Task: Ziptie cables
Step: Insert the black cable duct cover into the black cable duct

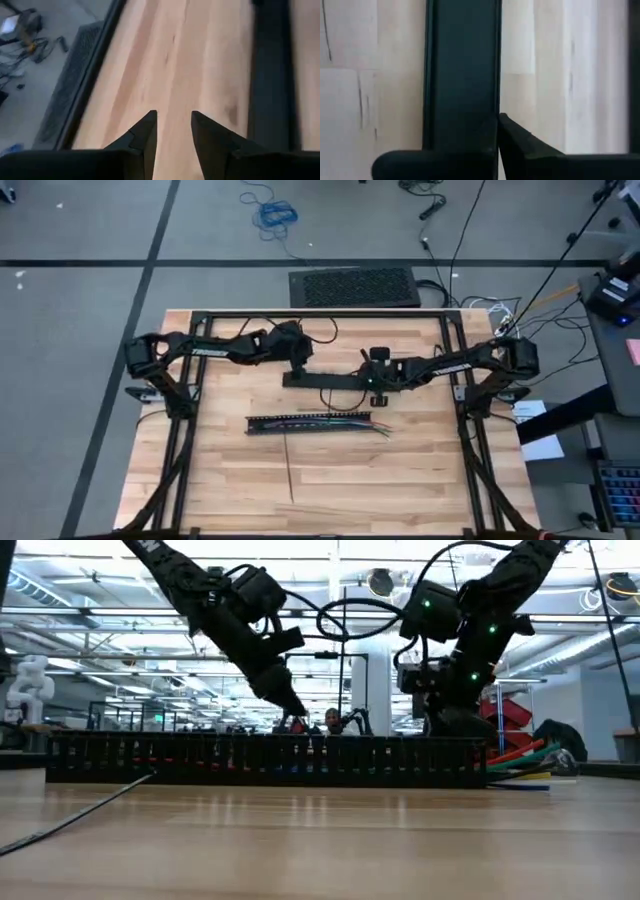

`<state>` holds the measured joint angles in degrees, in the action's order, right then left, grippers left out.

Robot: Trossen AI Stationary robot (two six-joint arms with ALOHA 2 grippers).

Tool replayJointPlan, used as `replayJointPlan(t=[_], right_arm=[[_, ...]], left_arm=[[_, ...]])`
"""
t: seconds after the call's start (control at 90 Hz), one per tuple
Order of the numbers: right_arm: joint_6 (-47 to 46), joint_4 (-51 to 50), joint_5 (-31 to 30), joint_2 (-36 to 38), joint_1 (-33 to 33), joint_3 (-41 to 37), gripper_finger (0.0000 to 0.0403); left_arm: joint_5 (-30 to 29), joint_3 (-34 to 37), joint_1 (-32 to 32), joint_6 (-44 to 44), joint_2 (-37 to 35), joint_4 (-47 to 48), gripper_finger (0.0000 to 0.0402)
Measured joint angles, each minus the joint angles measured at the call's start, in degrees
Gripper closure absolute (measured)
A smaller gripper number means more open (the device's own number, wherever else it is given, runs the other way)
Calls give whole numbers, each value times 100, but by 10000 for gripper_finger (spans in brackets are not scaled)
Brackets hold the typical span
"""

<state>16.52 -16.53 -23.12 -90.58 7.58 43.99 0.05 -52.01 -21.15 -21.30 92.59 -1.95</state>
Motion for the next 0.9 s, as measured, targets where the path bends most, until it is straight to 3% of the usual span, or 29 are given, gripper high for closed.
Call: replayJointPlan(t=[0.122,0.478,0.9], right_arm=[[5,14,-171,4,-113,5,402],[153,180,-868,16,-305,13,402],[266,338,-994,23,-457,22,402]], left_arm=[[750,2,-18,-22,34,-100,282],[1641,2,-97,499,125,482,282],[1684,2,-122,474,942,335,282]])
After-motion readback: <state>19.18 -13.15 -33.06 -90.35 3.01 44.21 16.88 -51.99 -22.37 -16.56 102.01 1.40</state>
